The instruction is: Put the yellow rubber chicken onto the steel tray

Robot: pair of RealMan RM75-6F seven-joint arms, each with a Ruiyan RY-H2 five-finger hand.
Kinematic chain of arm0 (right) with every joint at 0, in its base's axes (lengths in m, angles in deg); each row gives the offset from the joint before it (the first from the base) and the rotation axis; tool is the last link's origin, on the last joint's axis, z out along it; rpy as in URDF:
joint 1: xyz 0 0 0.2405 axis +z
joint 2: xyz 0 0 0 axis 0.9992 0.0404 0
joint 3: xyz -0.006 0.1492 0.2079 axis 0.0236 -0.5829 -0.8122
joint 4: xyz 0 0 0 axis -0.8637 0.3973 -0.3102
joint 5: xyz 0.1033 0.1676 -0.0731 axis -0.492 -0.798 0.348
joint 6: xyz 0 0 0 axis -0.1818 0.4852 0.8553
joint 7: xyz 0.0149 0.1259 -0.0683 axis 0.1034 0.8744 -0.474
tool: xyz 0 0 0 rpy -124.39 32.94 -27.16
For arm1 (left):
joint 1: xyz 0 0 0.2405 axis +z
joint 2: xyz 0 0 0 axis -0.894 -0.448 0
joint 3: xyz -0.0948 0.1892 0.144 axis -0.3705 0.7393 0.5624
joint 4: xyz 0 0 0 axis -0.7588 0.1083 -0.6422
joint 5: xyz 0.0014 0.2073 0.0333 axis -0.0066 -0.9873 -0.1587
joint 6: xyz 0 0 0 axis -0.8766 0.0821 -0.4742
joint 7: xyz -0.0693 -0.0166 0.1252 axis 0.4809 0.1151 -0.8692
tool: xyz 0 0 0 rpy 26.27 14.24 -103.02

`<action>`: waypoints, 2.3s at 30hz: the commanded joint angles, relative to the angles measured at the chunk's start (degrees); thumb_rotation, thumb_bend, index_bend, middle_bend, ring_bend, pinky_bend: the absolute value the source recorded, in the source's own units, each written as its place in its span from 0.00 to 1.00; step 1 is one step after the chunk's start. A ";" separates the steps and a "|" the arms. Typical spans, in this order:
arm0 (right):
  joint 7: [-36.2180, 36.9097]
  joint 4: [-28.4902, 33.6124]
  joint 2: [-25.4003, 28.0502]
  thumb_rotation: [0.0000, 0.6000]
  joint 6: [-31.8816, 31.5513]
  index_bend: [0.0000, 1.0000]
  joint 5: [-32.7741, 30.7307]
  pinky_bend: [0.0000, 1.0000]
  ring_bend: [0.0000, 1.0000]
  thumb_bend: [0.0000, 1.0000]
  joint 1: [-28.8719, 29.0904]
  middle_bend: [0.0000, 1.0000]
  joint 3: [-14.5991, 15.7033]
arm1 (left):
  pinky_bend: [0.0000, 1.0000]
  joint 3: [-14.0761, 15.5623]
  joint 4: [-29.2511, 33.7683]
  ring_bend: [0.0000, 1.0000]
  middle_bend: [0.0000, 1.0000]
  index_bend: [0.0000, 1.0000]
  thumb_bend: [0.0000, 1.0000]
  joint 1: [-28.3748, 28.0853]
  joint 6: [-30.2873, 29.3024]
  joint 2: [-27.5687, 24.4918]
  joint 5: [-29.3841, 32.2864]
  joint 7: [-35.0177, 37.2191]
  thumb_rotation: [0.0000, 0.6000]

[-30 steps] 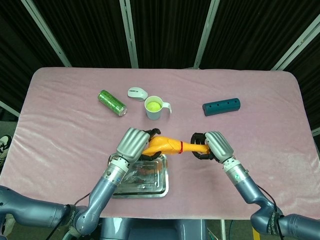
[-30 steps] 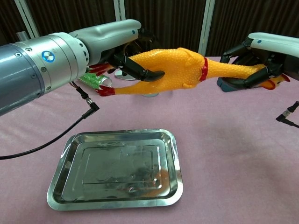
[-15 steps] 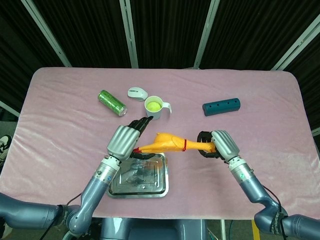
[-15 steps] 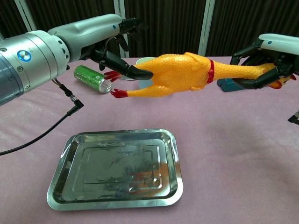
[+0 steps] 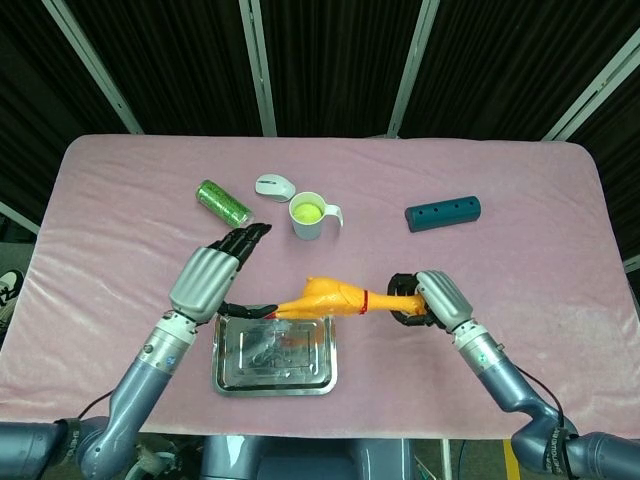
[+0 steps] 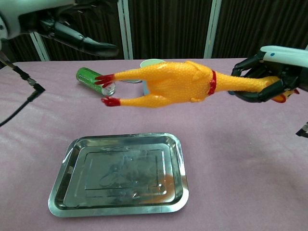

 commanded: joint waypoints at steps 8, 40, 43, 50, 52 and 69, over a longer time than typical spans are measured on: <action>2.57 -2.06 -5.41 1.00 4.97 1.00 3.62 0.86 0.72 0.84 3.25 0.79 2.97 | 0.36 3.13 -0.28 0.12 0.08 0.00 0.00 7.83 -1.96 -9.15 -9.75 11.46 0.87; -14.86 -14.03 -23.15 1.00 10.92 0.36 -4.80 0.42 0.31 0.61 10.83 0.44 -0.27 | 0.34 -0.47 -7.90 0.10 0.06 0.00 0.00 10.93 2.69 -10.58 -5.02 18.53 0.87; -15.97 -13.02 -21.84 1.00 12.37 0.12 -5.27 0.23 0.13 0.35 11.29 0.27 0.12 | 0.33 -0.82 -7.77 0.09 0.05 0.00 0.00 10.86 2.99 -10.49 -4.90 18.47 0.86; -18.00 -9.88 -19.66 1.00 10.97 0.00 -5.15 0.05 0.00 0.10 10.89 0.09 0.07 | 0.33 -1.30 -7.16 0.08 0.04 0.00 0.00 10.68 3.36 -10.31 -4.89 17.61 0.86; -18.35 -9.25 -19.21 1.00 10.66 0.00 -5.23 0.03 0.00 0.08 10.85 0.08 -0.08 | 0.33 -1.40 -6.96 0.08 0.04 0.00 0.00 10.75 3.26 -10.30 -4.98 17.46 0.86; -19.49 -1.82 -7.50 1.00 -4.27 0.15 -1.25 0.20 0.11 0.15 3.77 0.18 -1.21 | 0.26 -1.31 -8.17 0.08 0.05 0.00 0.00 12.99 1.04 -11.72 -5.84 16.31 1.00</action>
